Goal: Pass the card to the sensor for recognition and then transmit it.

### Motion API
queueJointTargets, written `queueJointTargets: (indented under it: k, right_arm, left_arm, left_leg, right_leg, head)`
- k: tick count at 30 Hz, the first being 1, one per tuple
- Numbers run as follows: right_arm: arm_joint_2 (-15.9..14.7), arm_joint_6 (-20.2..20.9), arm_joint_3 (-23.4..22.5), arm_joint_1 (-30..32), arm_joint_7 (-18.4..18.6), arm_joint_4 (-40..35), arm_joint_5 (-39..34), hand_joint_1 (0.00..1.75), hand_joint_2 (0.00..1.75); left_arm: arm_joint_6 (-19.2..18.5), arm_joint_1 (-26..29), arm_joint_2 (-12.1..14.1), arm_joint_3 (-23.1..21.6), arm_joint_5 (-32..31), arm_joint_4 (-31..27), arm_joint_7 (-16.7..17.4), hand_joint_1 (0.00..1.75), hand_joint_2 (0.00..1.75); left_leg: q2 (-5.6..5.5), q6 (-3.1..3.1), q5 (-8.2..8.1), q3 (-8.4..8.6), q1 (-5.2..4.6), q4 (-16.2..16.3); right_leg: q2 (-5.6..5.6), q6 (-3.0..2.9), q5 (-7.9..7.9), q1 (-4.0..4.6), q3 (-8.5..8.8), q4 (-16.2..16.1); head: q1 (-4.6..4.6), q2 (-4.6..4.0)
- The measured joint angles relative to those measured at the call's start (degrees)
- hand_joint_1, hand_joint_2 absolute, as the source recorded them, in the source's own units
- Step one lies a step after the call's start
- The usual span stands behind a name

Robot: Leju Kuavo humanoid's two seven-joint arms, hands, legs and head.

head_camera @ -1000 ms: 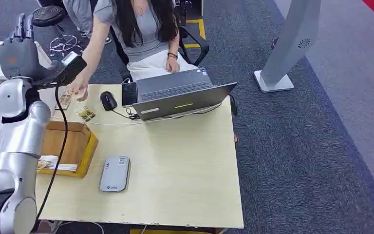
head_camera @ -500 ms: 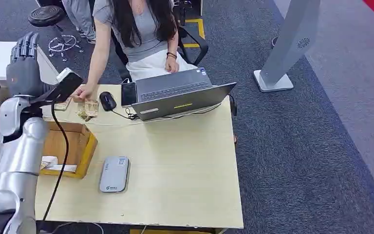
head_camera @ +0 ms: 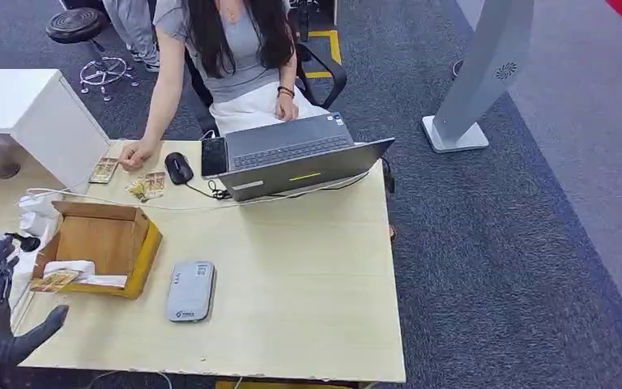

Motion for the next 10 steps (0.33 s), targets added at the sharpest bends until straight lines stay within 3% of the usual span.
queueJointTargets:
  k: [6,10]
  right_arm:
    - [-0.07,-0.02,-1.99,0.04,-1.16,-0.15,-0.13,0.00,1.75]
    - [-0.04,-1.18,-3.19,0.34,-0.76,-0.17,-0.02,0.00,1.75]
  left_arm:
    - [-13.22,2.30,-7.04,9.79,0.09,-2.64,-1.68,0.00,1.75]
    - [-19.12,2.96,-12.81,16.06,-0.70,-3.49,-4.00,0.00,1.75]
  left_leg:
    - [-0.12,0.01,0.01,0.07,0.01,0.00]
    - [-0.21,0.01,0.01,0.11,0.00,0.00]
  right_leg:
    - [-0.16,0.00,0.00,0.01,0.19,0.00]
    - [-0.24,0.00,0.00,0.00,0.21,0.00]
  head:
    - [-0.02,0.00]
    - [0.04,0.00]
